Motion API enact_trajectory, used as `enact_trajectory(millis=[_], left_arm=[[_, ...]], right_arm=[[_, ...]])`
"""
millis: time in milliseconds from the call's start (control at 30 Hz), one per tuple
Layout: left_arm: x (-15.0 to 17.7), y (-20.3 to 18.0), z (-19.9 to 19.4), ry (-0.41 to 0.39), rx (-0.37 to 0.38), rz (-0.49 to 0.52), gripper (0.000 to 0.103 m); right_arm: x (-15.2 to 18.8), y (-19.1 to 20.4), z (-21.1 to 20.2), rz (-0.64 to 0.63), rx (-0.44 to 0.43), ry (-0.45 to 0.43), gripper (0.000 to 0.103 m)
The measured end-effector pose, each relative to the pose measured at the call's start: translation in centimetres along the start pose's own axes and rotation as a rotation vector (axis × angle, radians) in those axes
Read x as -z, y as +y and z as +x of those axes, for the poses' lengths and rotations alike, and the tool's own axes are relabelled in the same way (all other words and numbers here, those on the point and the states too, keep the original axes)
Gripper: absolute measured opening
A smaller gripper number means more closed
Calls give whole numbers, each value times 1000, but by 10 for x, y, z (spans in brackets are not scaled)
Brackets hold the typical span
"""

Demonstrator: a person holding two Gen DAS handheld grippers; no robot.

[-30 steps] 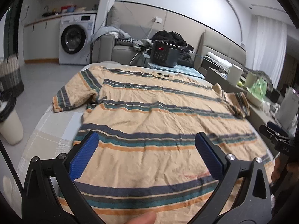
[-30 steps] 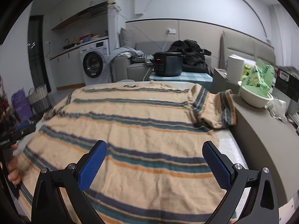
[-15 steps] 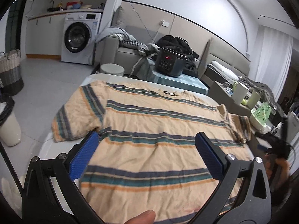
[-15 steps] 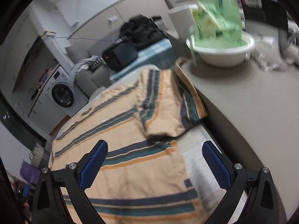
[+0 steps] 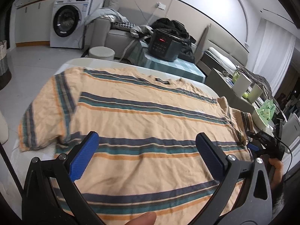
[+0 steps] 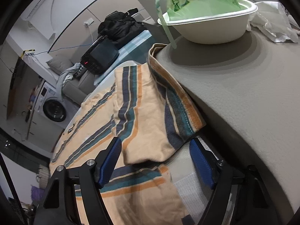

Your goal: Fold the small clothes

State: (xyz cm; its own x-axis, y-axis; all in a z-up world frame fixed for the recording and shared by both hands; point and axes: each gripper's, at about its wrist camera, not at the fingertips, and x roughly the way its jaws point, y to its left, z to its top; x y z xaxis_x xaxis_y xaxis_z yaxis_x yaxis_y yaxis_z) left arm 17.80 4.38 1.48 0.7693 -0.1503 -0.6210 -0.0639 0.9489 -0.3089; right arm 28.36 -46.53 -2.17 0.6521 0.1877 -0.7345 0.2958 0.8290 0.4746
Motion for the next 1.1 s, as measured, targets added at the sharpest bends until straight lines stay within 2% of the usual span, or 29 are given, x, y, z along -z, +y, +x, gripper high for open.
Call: enact_trajectory(millis=[100,167,233,267,300,367,433,533,600,667,733,767,833,867,933,1100], left_arm=[[-3,-27,16,25,42,58,102],[-7,-46,27,40,63,88,102],[-10,-67,42,67,99,101,102],[-11,-79,50,81,120,110,102],[-12,-89,58,96,133,121,102],[-14,-107,71,120,142,139,102],[-18,-120,83,147,144,153,102],[-25,-138,98,163,156,177,102],[-31,-146,108,164,170,186,102],[-36,-152,120,179,173,198,102],[-40,-157,135,196,164,209,102],[-42,-158,143,209,161,208,102],[-45,-161,155,223,169,210,102],[-46,-163,162,225,170,214,102],[-49,-168,177,236,175,223,102],[-53,-184,225,295,213,236,102]], right_arm=[[1,-1,-1,20,37,-28,69],[1,0,0,41,78,-49,54],[-3,-3,3,67,133,-79,12],[-6,-6,4,85,161,-90,5],[-7,-8,3,97,152,-100,4],[-10,-1,-2,56,147,-133,4],[-10,18,-10,-39,125,-175,4],[-10,64,-21,-274,16,-210,4],[-1,99,-18,-468,-59,-166,4],[20,131,-6,-686,-134,-50,7],[37,144,9,-799,-145,69,24],[46,146,16,-828,-140,118,29],[53,140,18,-829,-147,159,49],[54,133,14,-812,-155,159,52],[51,124,5,-783,-160,134,55],[47,92,-20,-674,-91,61,55]])
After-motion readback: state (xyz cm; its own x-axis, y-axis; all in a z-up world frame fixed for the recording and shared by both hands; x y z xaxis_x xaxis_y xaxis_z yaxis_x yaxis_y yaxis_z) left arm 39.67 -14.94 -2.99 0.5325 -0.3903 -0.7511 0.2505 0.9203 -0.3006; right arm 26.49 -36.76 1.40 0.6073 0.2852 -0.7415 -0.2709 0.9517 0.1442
